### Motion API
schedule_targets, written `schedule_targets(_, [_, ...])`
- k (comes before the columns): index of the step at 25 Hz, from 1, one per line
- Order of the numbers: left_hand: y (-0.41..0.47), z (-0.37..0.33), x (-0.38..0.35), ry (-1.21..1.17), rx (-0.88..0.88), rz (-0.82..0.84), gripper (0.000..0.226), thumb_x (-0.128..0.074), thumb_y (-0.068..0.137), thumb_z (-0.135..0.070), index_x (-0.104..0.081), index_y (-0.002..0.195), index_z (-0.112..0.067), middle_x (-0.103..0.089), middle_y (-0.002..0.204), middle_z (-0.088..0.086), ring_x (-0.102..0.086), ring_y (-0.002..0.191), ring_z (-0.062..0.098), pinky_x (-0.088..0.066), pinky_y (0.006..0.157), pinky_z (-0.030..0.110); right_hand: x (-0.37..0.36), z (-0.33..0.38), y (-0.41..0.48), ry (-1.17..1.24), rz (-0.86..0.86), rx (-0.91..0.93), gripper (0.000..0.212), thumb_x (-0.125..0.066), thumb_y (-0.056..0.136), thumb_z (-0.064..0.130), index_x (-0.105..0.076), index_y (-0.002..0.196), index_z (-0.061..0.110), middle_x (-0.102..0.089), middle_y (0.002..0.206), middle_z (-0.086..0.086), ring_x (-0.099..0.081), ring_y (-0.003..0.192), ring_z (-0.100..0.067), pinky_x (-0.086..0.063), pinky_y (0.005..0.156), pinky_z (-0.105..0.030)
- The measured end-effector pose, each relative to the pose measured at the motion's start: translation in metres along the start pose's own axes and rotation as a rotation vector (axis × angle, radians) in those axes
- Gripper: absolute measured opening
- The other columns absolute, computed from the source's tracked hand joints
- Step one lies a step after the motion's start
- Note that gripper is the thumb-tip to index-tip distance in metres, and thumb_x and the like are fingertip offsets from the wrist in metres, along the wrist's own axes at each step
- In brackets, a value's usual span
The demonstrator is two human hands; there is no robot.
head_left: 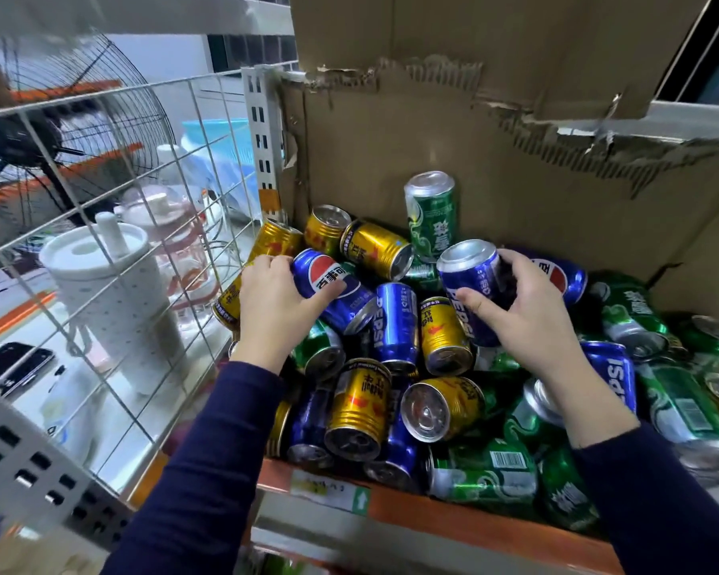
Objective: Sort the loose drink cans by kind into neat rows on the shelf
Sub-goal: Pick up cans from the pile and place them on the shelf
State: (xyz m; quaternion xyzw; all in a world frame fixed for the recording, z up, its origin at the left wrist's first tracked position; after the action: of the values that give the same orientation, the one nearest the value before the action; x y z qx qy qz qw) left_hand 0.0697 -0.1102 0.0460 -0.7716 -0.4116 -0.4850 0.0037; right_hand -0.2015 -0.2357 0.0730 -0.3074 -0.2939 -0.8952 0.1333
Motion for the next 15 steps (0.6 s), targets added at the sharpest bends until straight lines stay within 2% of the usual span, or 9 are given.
schedule_targets(4, [-0.009,-0.02,0.0,-0.196,-0.112,-0.075,0.066,-0.082,0.065,-0.049,-0.052,0.114,-0.017,-0.051,0.112,0.004,-0.047,0.105,0.022,-0.042,0.088,0.035,0.001,-0.006,-0.013,0.057,-0.038,-0.059,0.072,-0.071,0.078,0.045,-0.045,0.137,0.013,-0.055,0.131,-0.004,-0.051,0.12,-0.02,-0.042,0.103,-0.044])
schedule_targets(6, [-0.017,-0.033,-0.008,-0.339,-0.181,-0.035,0.061,-0.084,0.068,-0.035,-0.05,0.115,-0.019,-0.051,0.117,0.005,-0.05,0.11,0.024,-0.043,0.091,0.032,0.004,-0.006,-0.015,0.065,-0.064,-0.068,0.073,-0.073,0.077,0.044,-0.045,0.137,0.013,-0.054,0.132,-0.004,-0.05,0.122,-0.019,-0.042,0.103,-0.044])
schedule_targets(8, [-0.021,-0.041,-0.014,-0.458,-0.221,-0.018,0.055,-0.08,0.075,-0.03,-0.048,0.118,-0.019,-0.054,0.113,-0.001,-0.055,0.106,0.022,-0.043,0.087,0.027,0.007,-0.005,-0.015,0.071,-0.073,-0.069,0.074,-0.073,0.077,0.043,-0.045,0.138,0.014,-0.054,0.133,-0.004,-0.049,0.123,-0.019,-0.041,0.105,-0.043])
schedule_targets(10, [-0.019,-0.035,-0.016,-0.533,-0.166,-0.034,0.064,-0.079,0.076,-0.034,-0.045,0.128,-0.019,-0.058,0.114,-0.003,-0.058,0.106,0.017,-0.045,0.087,0.024,0.009,-0.004,-0.016,0.065,-0.081,-0.052,0.071,-0.073,0.078,0.043,-0.047,0.137,0.013,-0.055,0.128,-0.003,-0.05,0.121,-0.019,-0.041,0.104,-0.043])
schedule_targets(12, [-0.014,-0.021,-0.02,-0.555,-0.026,-0.04,0.083,-0.082,0.069,-0.044,-0.042,0.137,-0.018,-0.059,0.119,-0.005,-0.057,0.111,0.012,-0.042,0.088,0.015,0.01,-0.002,-0.018,0.069,-0.082,-0.051,0.068,-0.071,0.078,0.046,-0.05,0.135,0.014,-0.057,0.124,-0.002,-0.051,0.119,-0.018,-0.042,0.102,-0.043])
schedule_targets(13, [-0.012,-0.016,-0.022,-0.537,0.021,-0.044,0.082,-0.082,0.066,-0.048,-0.048,0.134,-0.017,-0.061,0.116,-0.006,-0.057,0.111,0.012,-0.04,0.086,0.011,0.011,-0.002,-0.019,0.077,-0.084,-0.061,0.069,-0.07,0.078,0.048,-0.05,0.135,0.015,-0.057,0.124,-0.001,-0.051,0.119,-0.017,-0.042,0.102,-0.043])
schedule_targets(15, [-0.01,-0.014,-0.022,-0.528,0.018,-0.057,0.067,-0.082,0.062,-0.052,-0.061,0.117,-0.02,-0.062,0.103,-0.011,-0.061,0.098,0.007,-0.037,0.075,0.002,0.014,-0.002,-0.021,0.081,-0.101,-0.074,0.072,-0.067,0.076,0.054,-0.051,0.135,0.015,-0.057,0.125,0.0,-0.051,0.119,-0.016,-0.042,0.102,-0.042])
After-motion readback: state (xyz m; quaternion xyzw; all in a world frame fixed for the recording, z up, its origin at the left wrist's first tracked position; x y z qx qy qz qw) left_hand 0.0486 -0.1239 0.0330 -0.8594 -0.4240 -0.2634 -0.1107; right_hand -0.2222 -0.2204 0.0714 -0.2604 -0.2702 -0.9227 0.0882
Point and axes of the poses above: each hand's wrist, its own y-axis towards the middle knuckle, its own x-axis out of the back of the hand, z = x × y, the point moved 8 cm from there along y, towards the middle knuckle
